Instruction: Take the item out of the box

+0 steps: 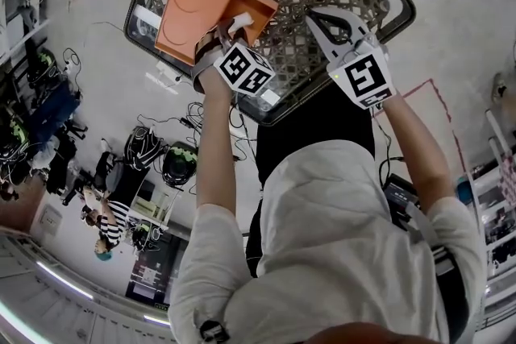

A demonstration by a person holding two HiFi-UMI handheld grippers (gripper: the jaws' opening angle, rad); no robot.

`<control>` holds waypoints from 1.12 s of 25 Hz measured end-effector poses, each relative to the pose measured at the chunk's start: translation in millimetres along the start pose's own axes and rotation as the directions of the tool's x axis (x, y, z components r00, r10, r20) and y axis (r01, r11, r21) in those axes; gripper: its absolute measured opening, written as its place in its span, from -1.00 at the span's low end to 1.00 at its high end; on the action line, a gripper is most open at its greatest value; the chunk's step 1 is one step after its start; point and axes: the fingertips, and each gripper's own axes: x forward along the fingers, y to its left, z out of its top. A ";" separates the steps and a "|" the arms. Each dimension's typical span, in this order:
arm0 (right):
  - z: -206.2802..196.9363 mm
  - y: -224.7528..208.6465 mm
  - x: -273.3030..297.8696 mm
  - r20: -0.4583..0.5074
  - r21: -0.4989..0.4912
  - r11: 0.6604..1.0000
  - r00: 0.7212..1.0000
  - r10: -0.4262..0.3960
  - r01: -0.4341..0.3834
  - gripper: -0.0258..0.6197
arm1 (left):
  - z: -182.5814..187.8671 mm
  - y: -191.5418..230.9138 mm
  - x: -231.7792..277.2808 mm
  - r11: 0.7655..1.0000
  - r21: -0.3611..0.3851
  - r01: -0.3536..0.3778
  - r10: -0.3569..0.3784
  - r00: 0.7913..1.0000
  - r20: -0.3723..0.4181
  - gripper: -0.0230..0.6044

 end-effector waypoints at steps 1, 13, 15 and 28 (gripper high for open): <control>0.4 -1.1 -0.5 0.009 0.007 1.000 1.000 -0.003 0.003 -0.91 | -0.7 0.5 0.4 1.000 0.003 -0.002 0.002 1.000 -0.005 -0.56; 5.4 -11.4 -17.5 0.016 -0.001 1.000 1.000 -0.025 0.025 -0.91 | 2.5 2.2 7.7 0.999 0.041 -0.032 0.034 0.998 -0.057 -0.55; 6.8 -12.6 -20.1 0.016 -0.001 1.000 0.999 -0.028 0.028 -0.91 | 4.1 4.3 6.7 0.999 0.035 -0.042 0.044 0.998 -0.051 -0.55; 16.2 9.7 -18.8 0.019 -0.048 0.999 1.000 0.020 -0.019 -0.91 | 6.1 13.7 -26.2 0.982 -0.146 -0.117 0.126 0.991 0.049 -0.54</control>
